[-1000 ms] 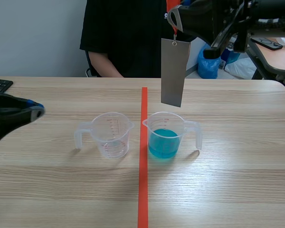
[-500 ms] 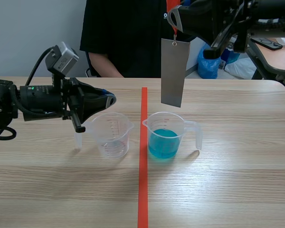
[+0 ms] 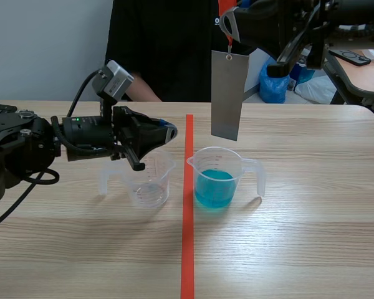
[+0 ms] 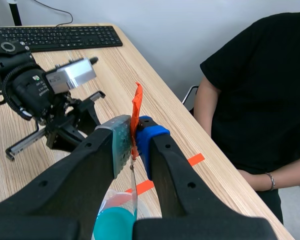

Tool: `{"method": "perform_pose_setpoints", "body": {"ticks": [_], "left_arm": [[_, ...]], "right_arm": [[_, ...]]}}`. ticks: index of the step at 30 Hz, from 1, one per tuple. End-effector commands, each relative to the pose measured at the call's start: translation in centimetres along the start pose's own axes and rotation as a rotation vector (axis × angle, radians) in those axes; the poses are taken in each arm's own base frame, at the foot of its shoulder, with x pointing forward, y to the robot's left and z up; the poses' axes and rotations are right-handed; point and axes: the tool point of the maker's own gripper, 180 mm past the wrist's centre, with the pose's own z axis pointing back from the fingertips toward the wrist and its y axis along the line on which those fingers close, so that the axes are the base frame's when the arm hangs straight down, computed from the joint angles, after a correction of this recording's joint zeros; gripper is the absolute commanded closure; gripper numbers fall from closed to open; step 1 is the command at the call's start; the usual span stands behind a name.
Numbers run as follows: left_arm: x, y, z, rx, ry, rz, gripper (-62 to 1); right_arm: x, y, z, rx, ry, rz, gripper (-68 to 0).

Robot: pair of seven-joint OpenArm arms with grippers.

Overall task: Do the redox reaction experiment.
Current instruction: 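Point at the plate with the left hand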

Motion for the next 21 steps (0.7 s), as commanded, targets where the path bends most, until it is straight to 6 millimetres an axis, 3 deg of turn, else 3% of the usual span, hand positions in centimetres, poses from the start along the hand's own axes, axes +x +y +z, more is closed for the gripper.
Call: {"method": "perform_pose_setpoints", "body": {"ticks": [1,9,21], "left_arm": [[1.6,-0.4,-0.7,-0.018,-0.045,-0.009,-3.8],[2.5,-1.7,-2.4,-0.06,-0.06,-0.008,-3.8],[4.2,-1.8,-3.4,-0.071,-0.107,0.004,-3.8]], "right_arm": [[1.2,-0.6,0.1,-0.011,-0.033,0.017,-1.5],[1.2,-0.6,0.1,-0.011,-0.032,0.017,-1.5],[1.2,-0.6,0.1,-0.011,-0.033,0.017,-1.5]]}}
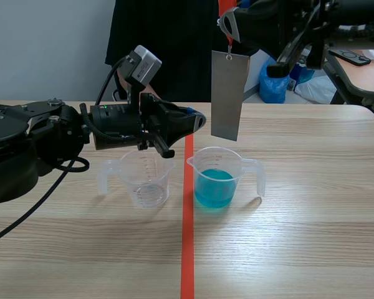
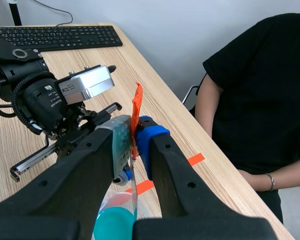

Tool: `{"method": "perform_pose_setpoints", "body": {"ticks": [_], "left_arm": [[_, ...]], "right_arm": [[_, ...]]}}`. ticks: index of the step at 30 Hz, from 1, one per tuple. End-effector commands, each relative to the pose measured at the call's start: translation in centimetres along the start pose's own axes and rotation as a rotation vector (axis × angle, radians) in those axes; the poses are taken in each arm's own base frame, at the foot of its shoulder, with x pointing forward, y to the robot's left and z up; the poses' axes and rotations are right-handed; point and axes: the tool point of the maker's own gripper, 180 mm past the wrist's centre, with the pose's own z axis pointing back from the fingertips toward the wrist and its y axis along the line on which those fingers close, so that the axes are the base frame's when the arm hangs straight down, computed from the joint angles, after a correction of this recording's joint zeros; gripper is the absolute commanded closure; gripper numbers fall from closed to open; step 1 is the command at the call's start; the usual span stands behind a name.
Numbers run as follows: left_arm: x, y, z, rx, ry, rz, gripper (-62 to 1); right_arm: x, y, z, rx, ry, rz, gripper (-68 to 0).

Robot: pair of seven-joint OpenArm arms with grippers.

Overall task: Do the redox reaction experiment.
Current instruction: 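Point at the plate with the left hand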

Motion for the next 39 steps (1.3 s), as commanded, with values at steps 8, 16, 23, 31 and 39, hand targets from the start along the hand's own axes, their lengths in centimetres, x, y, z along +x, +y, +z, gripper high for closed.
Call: {"method": "perform_pose_setpoints", "body": {"ticks": [8,16,23,31,39], "left_arm": [[1.4,0.2,-0.2,-0.002,-0.041,-0.007,-3.8],[1.4,0.2,-0.2,-0.002,-0.04,-0.007,-3.8],[0.9,0.5,0.2,0.004,-0.011,-0.037,-3.8],[1.3,5.1,7.1,0.121,0.002,-0.12,-3.8],[-1.3,7.9,18.7,0.274,0.108,-0.129,-3.8]], "right_arm": [[1.2,-0.6,0.1,-0.011,-0.033,0.017,-1.5],[1.2,-0.6,0.1,-0.011,-0.033,0.017,-1.5],[1.2,-0.6,0.1,-0.011,-0.033,0.017,-1.5],[1.2,-0.6,0.1,-0.011,-0.034,0.016,-1.5],[1.3,-0.5,0.0,-0.011,-0.036,0.015,-1.5]]}}
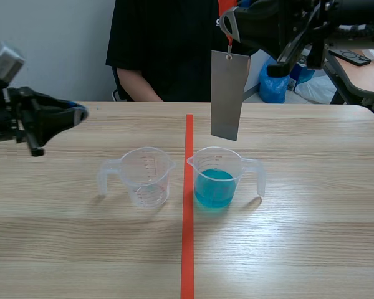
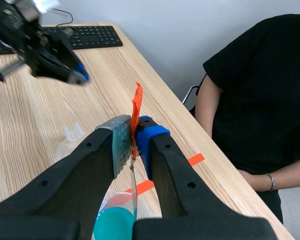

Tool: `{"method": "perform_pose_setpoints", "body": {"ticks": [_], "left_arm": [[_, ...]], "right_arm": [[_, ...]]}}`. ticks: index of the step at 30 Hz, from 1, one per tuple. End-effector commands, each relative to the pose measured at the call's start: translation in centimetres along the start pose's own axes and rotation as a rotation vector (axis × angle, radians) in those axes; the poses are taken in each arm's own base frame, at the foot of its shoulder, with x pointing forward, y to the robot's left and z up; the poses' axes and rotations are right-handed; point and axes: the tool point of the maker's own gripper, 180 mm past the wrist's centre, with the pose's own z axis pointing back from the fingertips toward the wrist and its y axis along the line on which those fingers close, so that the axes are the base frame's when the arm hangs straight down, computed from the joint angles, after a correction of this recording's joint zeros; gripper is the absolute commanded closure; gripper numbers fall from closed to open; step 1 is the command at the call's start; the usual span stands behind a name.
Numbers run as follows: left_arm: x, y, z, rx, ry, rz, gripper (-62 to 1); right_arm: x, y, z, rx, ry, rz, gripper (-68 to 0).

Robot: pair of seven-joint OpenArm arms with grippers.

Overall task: Do the redox reaction experiment.
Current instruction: 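Point at the plate with the left hand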

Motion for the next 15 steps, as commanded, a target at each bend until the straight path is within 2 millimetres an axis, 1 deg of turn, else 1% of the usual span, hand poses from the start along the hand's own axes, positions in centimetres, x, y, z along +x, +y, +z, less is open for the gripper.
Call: {"method": "perform_pose_setpoints", "body": {"ticks": [1,4,7,11,13,15], "left_arm": [[-1.0,0.0,2.0,0.016,0.006,0.028,-3.8],[-3.0,0.1,6.1,0.061,0.044,0.066,-3.8],[-5.2,-0.7,9.9,0.099,0.077,0.112,-3.8],[-8.0,-2.2,13.8,0.169,0.115,0.164,-3.8],[-9.3,-3.0,15.4,0.215,0.131,0.185,-3.8],[-10.3,-4.2,16.8,0.244,0.137,0.207,-3.8]], "right_arm": [[1.2,-0.5,0.0,-0.011,-0.036,0.015,-1.5],[1.3,-0.5,0.0,-0.011,-0.036,0.015,-1.5],[1.2,-0.5,0.0,-0.011,-0.036,0.015,-1.5],[1.3,-0.5,0.0,-0.01,-0.036,0.015,-1.5],[1.2,-0.5,0.0,-0.011,-0.035,0.015,-1.5],[1.2,-0.5,0.0,-0.011,-0.035,0.015,-1.5]]}}
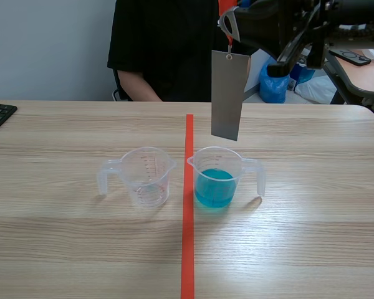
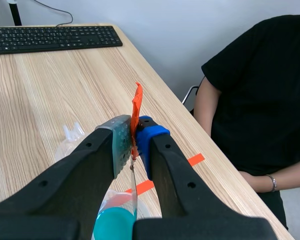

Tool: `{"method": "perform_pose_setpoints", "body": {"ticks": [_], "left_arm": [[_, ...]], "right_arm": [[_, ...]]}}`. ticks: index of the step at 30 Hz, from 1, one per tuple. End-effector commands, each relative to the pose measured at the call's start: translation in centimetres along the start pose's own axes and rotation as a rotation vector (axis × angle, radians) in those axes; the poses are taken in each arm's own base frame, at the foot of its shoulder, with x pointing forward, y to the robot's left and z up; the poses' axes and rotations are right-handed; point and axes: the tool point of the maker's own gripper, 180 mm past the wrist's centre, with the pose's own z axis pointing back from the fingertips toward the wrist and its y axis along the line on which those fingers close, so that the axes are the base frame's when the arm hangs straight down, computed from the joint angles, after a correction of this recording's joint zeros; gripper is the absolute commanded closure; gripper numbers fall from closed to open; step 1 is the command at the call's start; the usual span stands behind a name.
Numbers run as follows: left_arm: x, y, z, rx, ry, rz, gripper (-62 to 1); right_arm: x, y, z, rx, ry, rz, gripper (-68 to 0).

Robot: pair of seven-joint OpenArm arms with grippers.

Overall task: Do the redox reaction experiment.
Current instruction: 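Point at the plate with the left hand, then lower the plate into the blue solution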

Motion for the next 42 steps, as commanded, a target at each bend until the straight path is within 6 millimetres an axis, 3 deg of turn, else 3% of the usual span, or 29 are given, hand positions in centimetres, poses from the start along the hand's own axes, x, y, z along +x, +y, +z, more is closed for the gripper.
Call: {"method": "perform_pose_setpoints", "body": {"ticks": [1,8,16,22,30,38,42], "left_arm": [[-0.4,-0.9,0.4,0.008,-0.037,0.027,-3.8],[-5.6,-3.3,5.9,0.187,0.004,0.017,-4.1],[-9.3,-9.1,10.6,0.247,0.06,-0.046,-4.0],[-10.2,-13.4,11.0,0.162,0.101,-0.069,-4.0],[-9.1,-16.1,10.7,0.091,0.089,-0.072,-4.0],[-8.8,-16.8,10.8,0.072,0.091,-0.082,-4.0],[-8.8,-16.8,10.8,0.072,0.091,-0.082,-4.0]], "right_arm": [[1.2,-0.5,0.0,-0.011,-0.035,0.015,-1.5],[1.3,-0.5,0.0,-0.011,-0.036,0.015,-1.5],[1.4,-0.4,0.0,-0.006,-0.044,0.004,-1.5],[1.3,-0.3,0.0,-0.003,-0.043,-0.003,-1.5],[0.9,-0.3,0.0,-0.003,-0.042,-0.018,-1.5],[-1.0,-1.6,0.2,-0.037,-0.056,-0.088,-1.5],[-1.8,-1.4,0.0,-0.016,-0.057,-0.109,-1.5]]}}
